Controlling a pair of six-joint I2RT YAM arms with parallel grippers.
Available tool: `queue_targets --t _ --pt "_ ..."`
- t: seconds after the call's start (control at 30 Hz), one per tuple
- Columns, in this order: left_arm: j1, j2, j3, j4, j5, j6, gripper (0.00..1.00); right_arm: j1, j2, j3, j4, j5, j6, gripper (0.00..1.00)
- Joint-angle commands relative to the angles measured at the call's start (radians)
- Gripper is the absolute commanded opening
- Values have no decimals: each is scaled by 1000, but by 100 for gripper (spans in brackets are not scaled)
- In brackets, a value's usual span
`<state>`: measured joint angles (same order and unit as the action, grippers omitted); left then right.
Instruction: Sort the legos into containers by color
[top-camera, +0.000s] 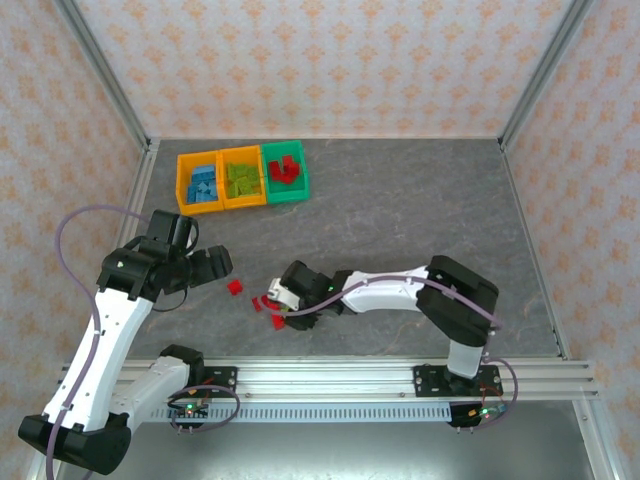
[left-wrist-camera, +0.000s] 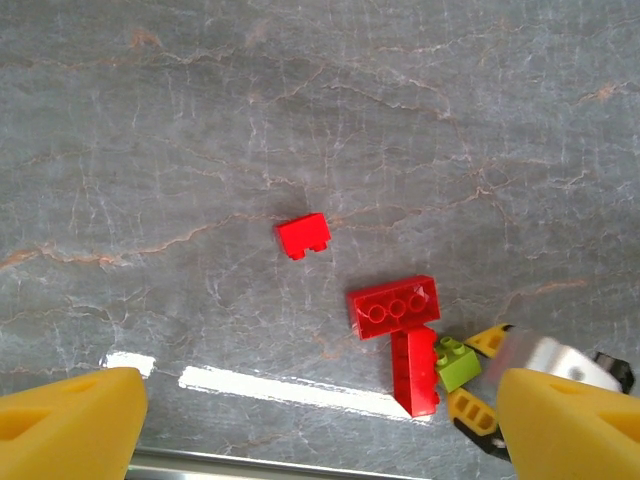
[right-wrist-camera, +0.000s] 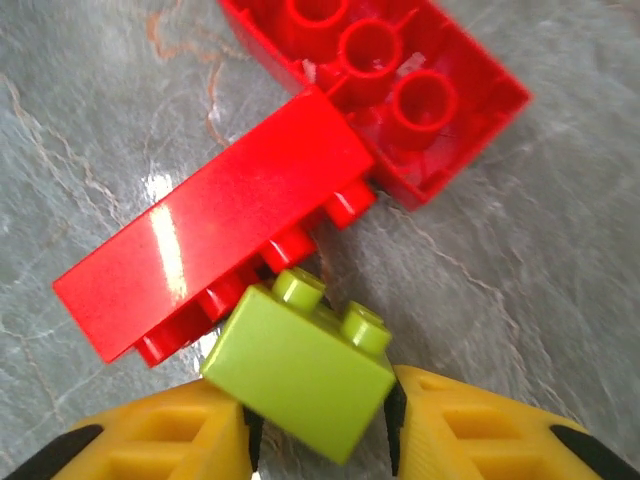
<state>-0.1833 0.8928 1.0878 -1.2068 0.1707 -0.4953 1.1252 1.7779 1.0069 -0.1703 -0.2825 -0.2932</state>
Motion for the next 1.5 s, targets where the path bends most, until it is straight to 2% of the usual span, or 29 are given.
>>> queue_targets --t 0.0,0.13,0.2,0.3,0.4,0.5,0.57,0.67,0.7,0.8,1.03,1.17,1.33,1.47 --pt "-5 -8 -10 1 -24 14 91 -15 -101 -58 165 66 122 36" --pt "-4 -9 -15 4 -20 13 91 -39 -141 -105 188 61 161 36" --pt "-4 -11 -17 2 -21 13 91 -42 -146 -95 133 -2 123 46" --pt "-4 -17 -23 3 -22 12 91 -43 -144 -85 65 -35 42 50" --pt "-4 -20 -29 4 -20 8 91 -44 -122 -68 -15 -63 -84 66" --pt "-5 -24 -32 1 -18 0 91 -44 -104 -56 -84 -86 -230 77" --pt "-4 -31 -38 4 -20 -5 91 -44 -116 -92 -44 -77 -314 86" --pt "-5 -41 -48 9 -16 -14 91 -44 -119 -135 60 -14 -419 92" --pt "-5 -41 -51 8 -17 -15 91 -45 -109 -130 76 6 -448 100" --pt "-4 -41 -57 10 -14 -15 91 -56 -71 -98 114 7 -495 99" --pt "-4 -41 -59 6 -18 -4 91 -62 24 22 48 -170 -538 99" --pt "-4 -42 -64 0 -26 9 91 -63 69 67 -4 -226 -551 90" --pt "-5 -43 -69 4 -26 14 91 -70 112 123 -120 -276 -569 66" --pt "-5 -41 -73 8 -28 17 91 -72 117 133 -165 -276 -582 60"
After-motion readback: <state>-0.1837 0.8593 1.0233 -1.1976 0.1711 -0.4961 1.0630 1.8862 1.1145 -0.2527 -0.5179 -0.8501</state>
